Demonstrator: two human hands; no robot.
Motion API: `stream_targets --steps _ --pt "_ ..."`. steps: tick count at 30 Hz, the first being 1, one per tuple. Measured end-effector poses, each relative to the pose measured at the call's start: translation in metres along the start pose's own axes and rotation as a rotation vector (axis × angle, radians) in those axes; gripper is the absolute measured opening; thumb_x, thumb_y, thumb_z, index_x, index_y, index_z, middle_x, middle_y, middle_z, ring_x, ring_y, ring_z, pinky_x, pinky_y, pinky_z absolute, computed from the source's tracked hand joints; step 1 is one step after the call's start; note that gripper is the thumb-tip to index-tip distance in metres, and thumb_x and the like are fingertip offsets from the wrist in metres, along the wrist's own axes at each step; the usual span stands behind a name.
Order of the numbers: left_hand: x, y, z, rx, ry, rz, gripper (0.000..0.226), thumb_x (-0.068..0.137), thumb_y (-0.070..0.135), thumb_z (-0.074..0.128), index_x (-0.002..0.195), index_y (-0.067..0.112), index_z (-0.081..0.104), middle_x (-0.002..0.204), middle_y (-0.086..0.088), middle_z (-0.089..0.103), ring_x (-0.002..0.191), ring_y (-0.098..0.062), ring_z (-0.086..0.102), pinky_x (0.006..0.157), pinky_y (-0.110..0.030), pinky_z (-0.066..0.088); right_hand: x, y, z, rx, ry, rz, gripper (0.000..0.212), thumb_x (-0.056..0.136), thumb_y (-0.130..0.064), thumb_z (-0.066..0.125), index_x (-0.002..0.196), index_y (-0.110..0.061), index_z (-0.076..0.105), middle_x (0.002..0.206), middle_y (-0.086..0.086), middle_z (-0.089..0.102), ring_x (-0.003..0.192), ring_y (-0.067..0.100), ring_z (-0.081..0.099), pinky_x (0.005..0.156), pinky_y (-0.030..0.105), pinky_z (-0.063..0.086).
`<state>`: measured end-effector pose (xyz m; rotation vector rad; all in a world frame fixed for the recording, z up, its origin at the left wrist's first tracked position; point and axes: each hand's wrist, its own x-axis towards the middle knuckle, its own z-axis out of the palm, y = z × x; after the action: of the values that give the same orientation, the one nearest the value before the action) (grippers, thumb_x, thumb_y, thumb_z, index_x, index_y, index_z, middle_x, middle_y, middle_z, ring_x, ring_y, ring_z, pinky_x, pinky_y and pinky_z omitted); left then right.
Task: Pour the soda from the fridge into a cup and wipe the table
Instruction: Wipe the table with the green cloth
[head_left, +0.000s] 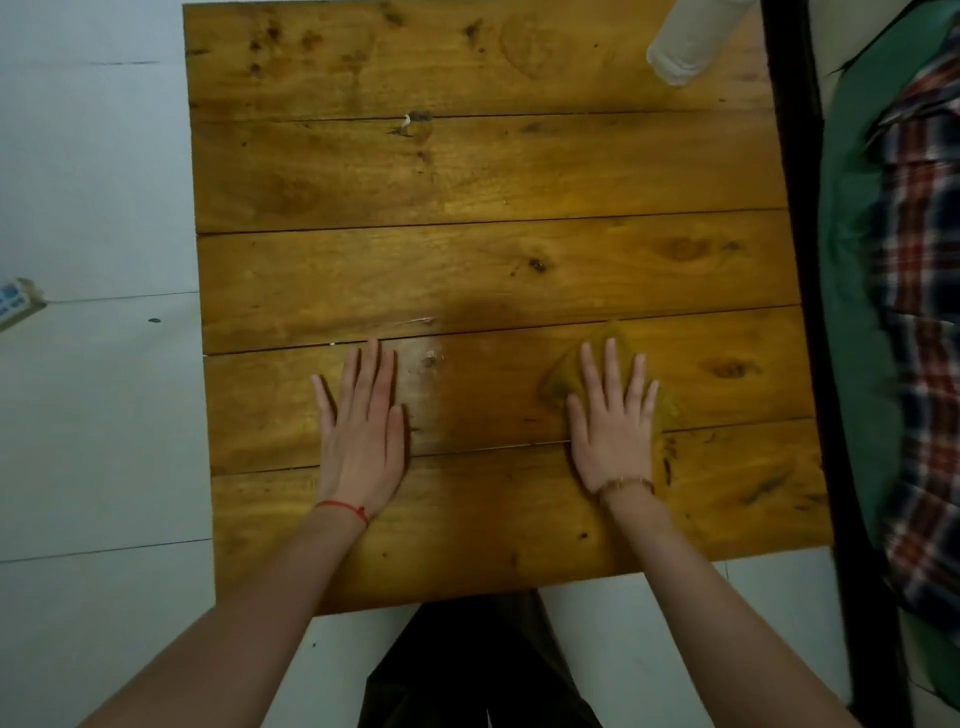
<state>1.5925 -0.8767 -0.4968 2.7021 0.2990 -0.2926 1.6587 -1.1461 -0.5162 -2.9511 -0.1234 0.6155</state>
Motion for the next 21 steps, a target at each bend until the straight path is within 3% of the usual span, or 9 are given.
stream_targets --steps 4,6,10,14,18,21 --pt "-0.037 0.012 0.014 -0.01 -0.041 -0.049 0.055 0.104 0.031 0.017 0.156 0.019 0.004 0.165 0.002 -0.001 0.151 -0.014 -0.009 0.121 -0.055 -0.003 0.035 -0.041 -0.005 0.135 0.067 0.279 0.06 0.102 -0.046 0.017 0.154 -0.03 -0.007 0.163 -0.001 -0.013 0.148 0.036 -0.015 0.118 0.058 -0.005" --pt "-0.05 0.017 0.017 -0.022 -0.034 -0.076 0.055 0.104 0.031 0.017 0.157 0.019 0.003 0.165 0.003 -0.001 0.151 -0.014 -0.009 0.121 -0.054 -0.004 0.03 -0.068 -0.001 0.108 0.052 0.157 0.06 0.102 -0.046 0.018 0.154 -0.031 -0.009 0.163 -0.001 -0.014 0.148 0.036 -0.016 0.118 0.058 -0.008" --pt "-0.068 0.019 0.019 -0.056 -0.007 -0.142 0.055 0.104 0.03 0.015 0.157 0.018 0.005 0.165 0.002 -0.001 0.151 -0.013 -0.009 0.121 -0.053 -0.005 -0.027 -0.1 0.021 -0.01 -0.049 -0.302 0.06 0.101 -0.049 0.016 0.153 -0.034 -0.01 0.162 -0.004 -0.018 0.147 0.032 -0.021 0.119 0.056 -0.007" --pt "-0.084 0.024 0.019 -0.056 0.011 -0.143 0.055 0.104 0.031 0.015 0.156 0.017 0.007 0.165 0.0 0.0 0.151 -0.014 -0.008 0.121 -0.052 -0.004 -0.081 -0.067 0.038 -0.096 -0.121 -0.558 0.06 0.102 -0.049 0.022 0.154 -0.035 -0.004 0.163 -0.006 -0.01 0.149 0.029 -0.014 0.119 0.054 0.0" --pt "-0.102 0.041 0.025 -0.069 -0.005 -0.147 0.054 0.104 0.031 0.02 0.156 0.016 0.015 0.164 -0.002 0.009 0.152 -0.017 0.0 0.123 -0.046 0.0 -0.107 -0.009 0.032 -0.156 -0.178 -0.597 0.06 0.102 -0.05 0.024 0.153 -0.037 -0.004 0.163 -0.009 -0.007 0.15 0.027 -0.011 0.118 0.051 0.001" --pt "-0.117 0.064 0.031 -0.096 -0.019 -0.185 0.05 0.101 0.032 0.038 0.148 0.016 0.033 0.15 -0.004 0.035 0.14 -0.021 0.029 0.117 -0.043 0.026 -0.111 0.016 0.018 -0.104 -0.184 -0.559 0.061 0.1 -0.054 0.022 0.154 -0.037 0.0 0.163 -0.011 -0.006 0.15 0.023 -0.014 0.121 0.049 -0.004"
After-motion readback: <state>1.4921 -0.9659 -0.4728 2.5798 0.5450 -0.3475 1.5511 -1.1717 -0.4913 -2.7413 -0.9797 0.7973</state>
